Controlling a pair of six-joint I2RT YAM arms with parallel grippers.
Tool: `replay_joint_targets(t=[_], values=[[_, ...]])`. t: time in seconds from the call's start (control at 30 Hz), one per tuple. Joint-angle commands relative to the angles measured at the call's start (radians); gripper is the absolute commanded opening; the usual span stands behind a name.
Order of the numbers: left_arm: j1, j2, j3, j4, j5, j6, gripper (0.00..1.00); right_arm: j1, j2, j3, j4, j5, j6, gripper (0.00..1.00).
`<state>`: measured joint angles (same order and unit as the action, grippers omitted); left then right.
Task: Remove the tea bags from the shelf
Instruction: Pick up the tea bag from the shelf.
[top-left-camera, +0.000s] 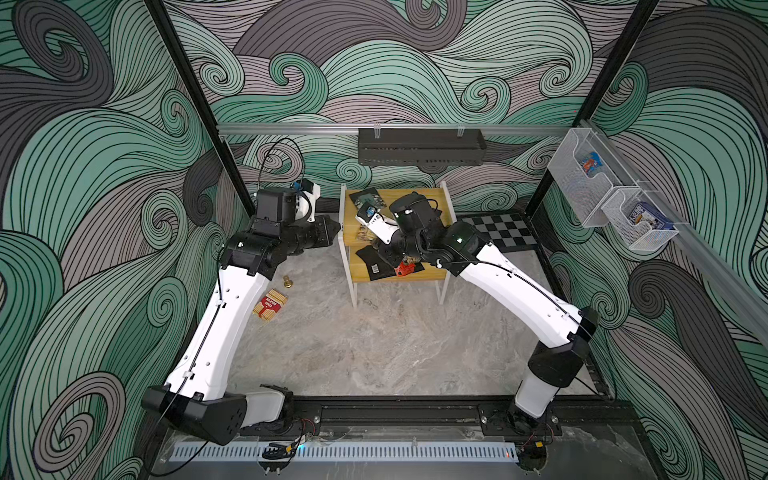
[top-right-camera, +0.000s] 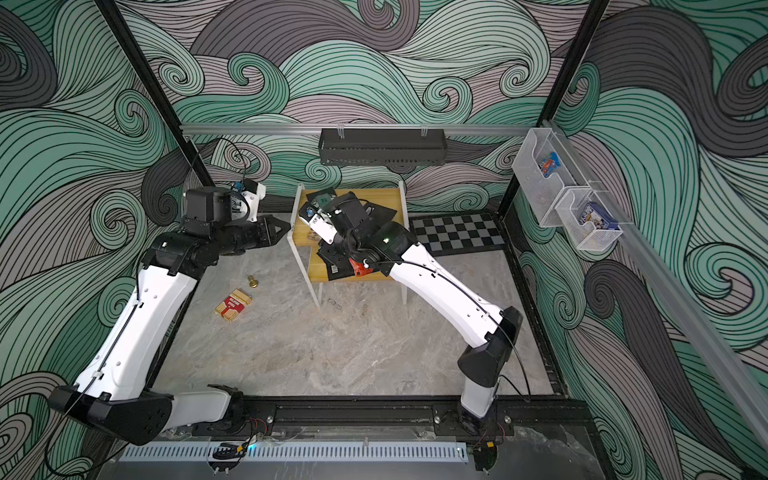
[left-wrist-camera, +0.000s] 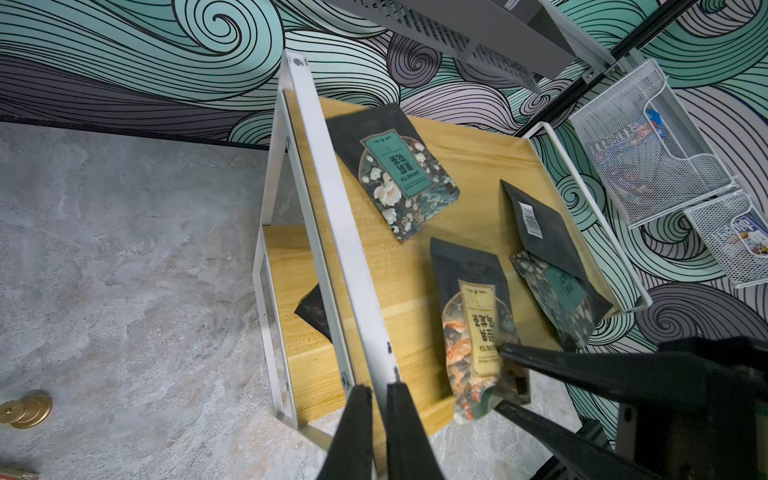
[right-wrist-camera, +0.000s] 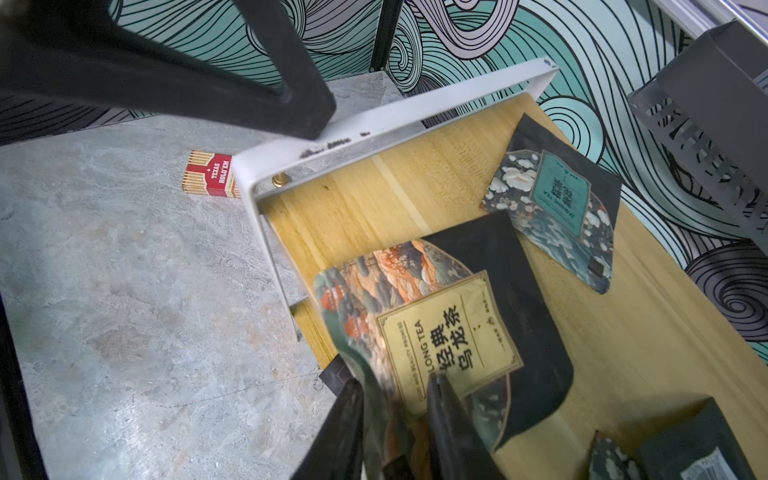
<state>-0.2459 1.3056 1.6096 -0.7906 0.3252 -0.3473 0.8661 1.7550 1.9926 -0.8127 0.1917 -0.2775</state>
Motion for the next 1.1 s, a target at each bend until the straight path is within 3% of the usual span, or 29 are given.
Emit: replay_joint_targets(t=[0.0,0.23,0.53,1.07], values=[[-0.006,-0.002,0.001,-0.006,-0.012,0.008,0.12,0.007,0.008,-0.044,-0.049,0.015,-0.003,0.24],[-0.006,-0.002,0.003,-0.005,-0.015,0.007,0.13,0.011,-0.037,-0.048,-0.021,0.02,-0.008,0.1],[-0.006,-0.002,0.01,-0.006,-0.017,0.001,0.16,0.014,-0.102,-0.048,0.02,0.02,-0.002,0.0],[-0.006,-0.079,-0.016,-0.002,-0.041,-0.031,0.44,0.014,-0.308,-0.107,0.042,0.038,0.052,0.0]])
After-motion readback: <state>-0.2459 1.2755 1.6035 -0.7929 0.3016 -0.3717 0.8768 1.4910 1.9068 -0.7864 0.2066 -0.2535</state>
